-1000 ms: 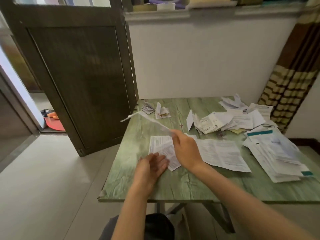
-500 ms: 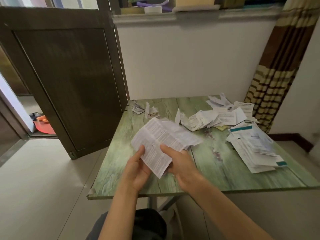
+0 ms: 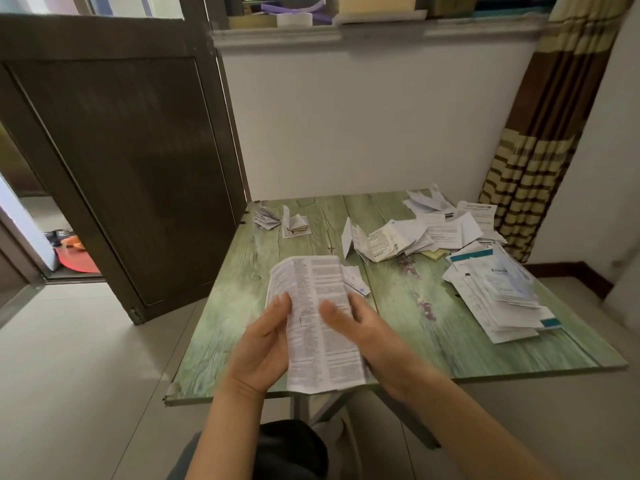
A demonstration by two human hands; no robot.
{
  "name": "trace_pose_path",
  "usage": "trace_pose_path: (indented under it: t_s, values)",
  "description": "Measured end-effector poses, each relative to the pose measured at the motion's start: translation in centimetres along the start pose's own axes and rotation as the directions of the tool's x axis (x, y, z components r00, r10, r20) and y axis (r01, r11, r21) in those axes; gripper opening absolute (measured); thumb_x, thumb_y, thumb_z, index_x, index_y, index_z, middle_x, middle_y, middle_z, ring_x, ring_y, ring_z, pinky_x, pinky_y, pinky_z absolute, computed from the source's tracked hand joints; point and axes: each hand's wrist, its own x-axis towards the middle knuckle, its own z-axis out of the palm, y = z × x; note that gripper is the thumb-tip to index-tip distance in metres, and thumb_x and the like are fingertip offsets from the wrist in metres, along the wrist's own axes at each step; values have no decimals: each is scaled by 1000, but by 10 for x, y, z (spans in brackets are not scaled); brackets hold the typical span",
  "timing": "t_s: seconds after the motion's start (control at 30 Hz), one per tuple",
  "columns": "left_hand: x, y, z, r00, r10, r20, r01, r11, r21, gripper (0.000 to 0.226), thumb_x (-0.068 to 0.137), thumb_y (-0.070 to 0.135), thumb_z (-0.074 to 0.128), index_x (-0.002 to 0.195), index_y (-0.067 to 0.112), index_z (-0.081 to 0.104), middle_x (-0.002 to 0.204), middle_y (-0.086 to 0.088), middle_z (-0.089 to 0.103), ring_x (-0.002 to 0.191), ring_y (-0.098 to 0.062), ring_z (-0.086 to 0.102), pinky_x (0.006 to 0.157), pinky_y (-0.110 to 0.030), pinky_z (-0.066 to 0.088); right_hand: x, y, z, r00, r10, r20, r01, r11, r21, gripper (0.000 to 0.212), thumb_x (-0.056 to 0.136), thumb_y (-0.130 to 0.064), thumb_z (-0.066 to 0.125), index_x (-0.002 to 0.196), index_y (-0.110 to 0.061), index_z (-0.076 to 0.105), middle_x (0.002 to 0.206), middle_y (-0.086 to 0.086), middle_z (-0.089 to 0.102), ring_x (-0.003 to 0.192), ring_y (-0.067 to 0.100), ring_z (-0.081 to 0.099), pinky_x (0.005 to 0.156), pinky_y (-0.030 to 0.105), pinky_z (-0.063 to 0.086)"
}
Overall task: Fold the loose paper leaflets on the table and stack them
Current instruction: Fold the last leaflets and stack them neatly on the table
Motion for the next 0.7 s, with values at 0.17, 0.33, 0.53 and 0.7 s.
trace_pose_path:
  t_s: [0.17,0.33,0.53,0.7]
  values:
    - [0,1,13,995,62,74,-71,990,120,58,78,20,75,130,5,55,135,-24,50,124,-38,50,92,-45,50,6,3,-3,997,40,-63,-34,994,103,42,79,-17,73,118,-13,58,108,6,71,99,24,68,92,46,52]
    - [2,5,16,923,324,-209,-198,863,464,35,80,19,63,114,10,63,115,-12,66,106,-28,64,83,-37,56,8,5,-18,975,-27,-221,34,999,30,20,87,-1,61,104,-10,63,102,7,73,94,24,70,87,44,55]
    - [0,1,28,977,173,-127,-78,837,541,41,91,36,54,126,15,54,118,-10,66,109,-29,63,89,-42,54,11,4,-27,986,-31,-163,53,990,130,26,87,2,57,112,-7,60,105,10,71,97,27,69,82,39,57]
    - [3,-16,37,960,213,-184,-74,823,564,28,91,18,53,118,16,57,105,-6,72,96,-25,69,78,-35,57,15,12,-19,989,-24,-149,48,987,156,31,87,-8,62,117,-10,57,108,10,70,98,27,69,83,41,57]
